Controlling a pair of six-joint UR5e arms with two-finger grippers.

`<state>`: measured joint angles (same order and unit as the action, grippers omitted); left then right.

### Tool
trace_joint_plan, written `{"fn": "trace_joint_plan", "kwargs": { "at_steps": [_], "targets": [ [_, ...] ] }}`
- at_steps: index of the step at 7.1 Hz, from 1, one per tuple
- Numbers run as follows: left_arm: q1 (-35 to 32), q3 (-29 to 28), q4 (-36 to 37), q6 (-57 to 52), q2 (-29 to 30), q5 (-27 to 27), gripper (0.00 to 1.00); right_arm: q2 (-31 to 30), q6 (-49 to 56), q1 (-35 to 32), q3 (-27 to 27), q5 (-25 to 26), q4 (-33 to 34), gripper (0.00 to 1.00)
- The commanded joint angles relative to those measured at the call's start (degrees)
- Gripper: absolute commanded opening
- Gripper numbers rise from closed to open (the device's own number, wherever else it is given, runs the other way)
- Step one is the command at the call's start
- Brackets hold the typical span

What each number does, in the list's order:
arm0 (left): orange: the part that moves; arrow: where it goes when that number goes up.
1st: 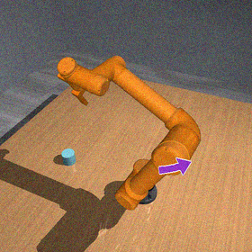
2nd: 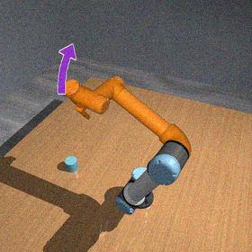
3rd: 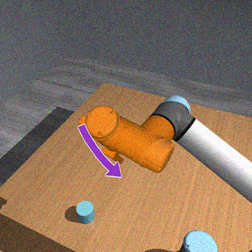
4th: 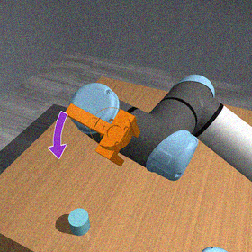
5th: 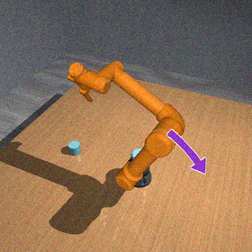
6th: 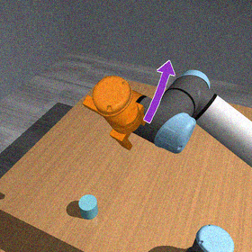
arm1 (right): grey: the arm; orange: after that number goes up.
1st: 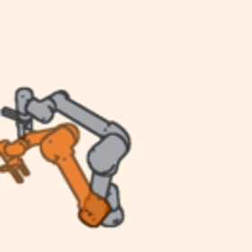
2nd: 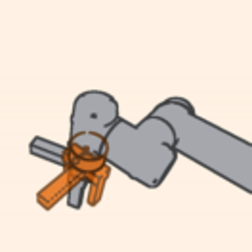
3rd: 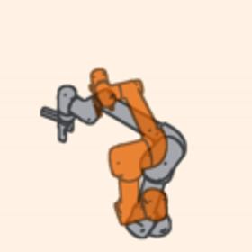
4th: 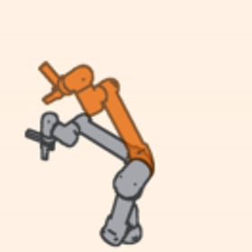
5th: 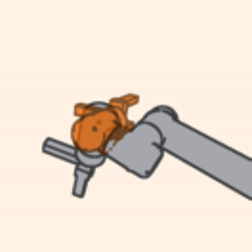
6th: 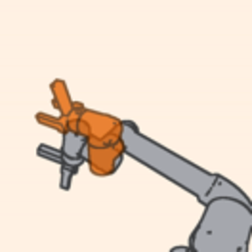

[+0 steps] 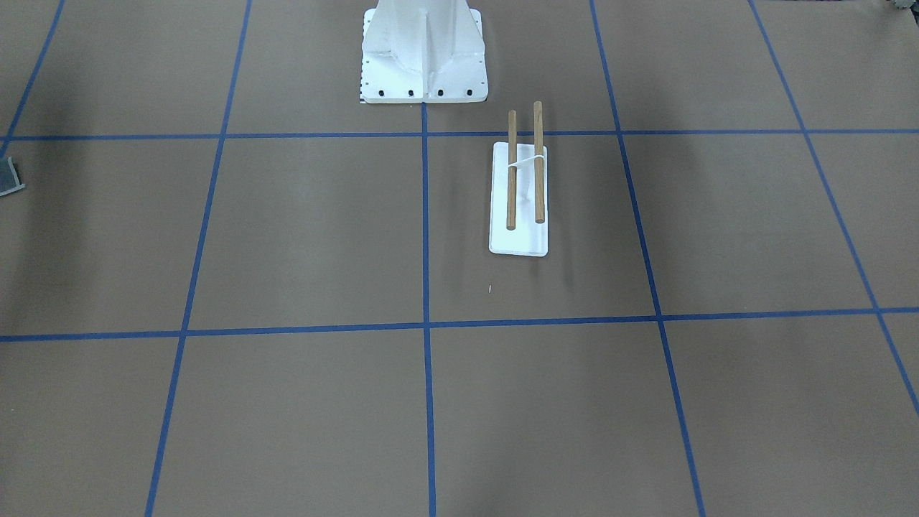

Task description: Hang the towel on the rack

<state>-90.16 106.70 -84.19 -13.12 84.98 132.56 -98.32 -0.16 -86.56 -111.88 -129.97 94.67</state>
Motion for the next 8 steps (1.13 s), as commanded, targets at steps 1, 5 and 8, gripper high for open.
{"fn": "trace_joint_plan", "kwargs": {
  "at_steps": [1, 5, 8],
  "targets": [
    [-0.1, 0.3, 0.0, 0.0, 0.7, -0.1, 0.98, 1.8, -0.5, 0.3, 0.5, 1.0, -8.8, 1.0],
    [-0.2, -1.6, -16.8, 0.6, 1.9, 0.4, 0.99, 0.6, 1.7, 0.3, 11.4, 0.6, -20.4, 1.0],
    [-0.1, -2.4, -18.0, 0.7, 1.9, 0.6, 0.98, -0.5, 13.1, 0.3, 25.9, -0.2, -33.6, 1.0]
  ]
}}
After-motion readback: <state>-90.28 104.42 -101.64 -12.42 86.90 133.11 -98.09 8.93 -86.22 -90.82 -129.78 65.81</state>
